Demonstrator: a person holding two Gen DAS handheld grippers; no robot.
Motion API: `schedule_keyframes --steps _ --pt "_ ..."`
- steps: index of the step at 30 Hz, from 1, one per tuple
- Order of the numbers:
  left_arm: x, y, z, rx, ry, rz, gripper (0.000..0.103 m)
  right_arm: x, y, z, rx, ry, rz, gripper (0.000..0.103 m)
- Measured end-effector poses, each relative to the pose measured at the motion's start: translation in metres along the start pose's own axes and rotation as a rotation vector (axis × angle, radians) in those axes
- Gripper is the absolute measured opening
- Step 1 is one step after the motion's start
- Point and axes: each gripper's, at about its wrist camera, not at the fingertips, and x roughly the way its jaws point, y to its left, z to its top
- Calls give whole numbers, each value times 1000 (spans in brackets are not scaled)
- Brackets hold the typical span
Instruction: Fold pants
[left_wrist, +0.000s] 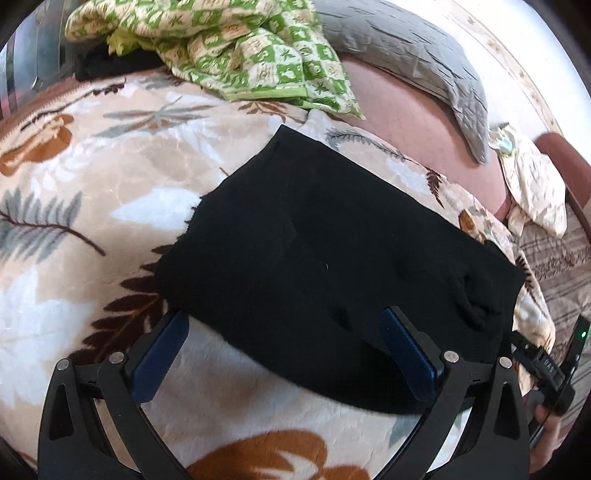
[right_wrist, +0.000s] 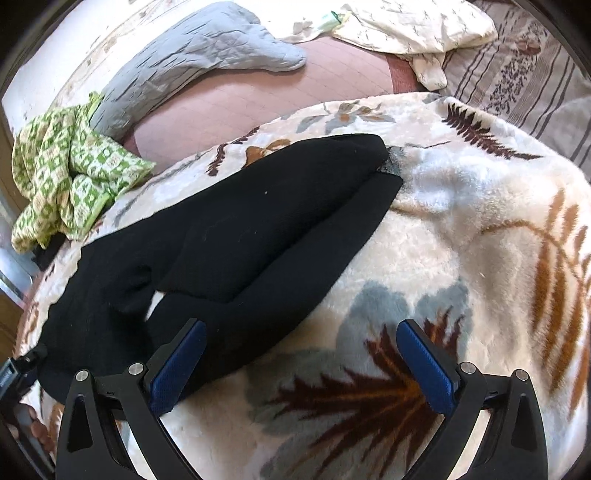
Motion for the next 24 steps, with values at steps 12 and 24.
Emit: schedule_keyframes --steps 12,24 --pt "27 1 15 -103 29 -50 16 21 2 16 2 -26 20 13" --pt "-46 15 8 -53 -75 -73 10 -57 0 -17 33 -80 60 4"
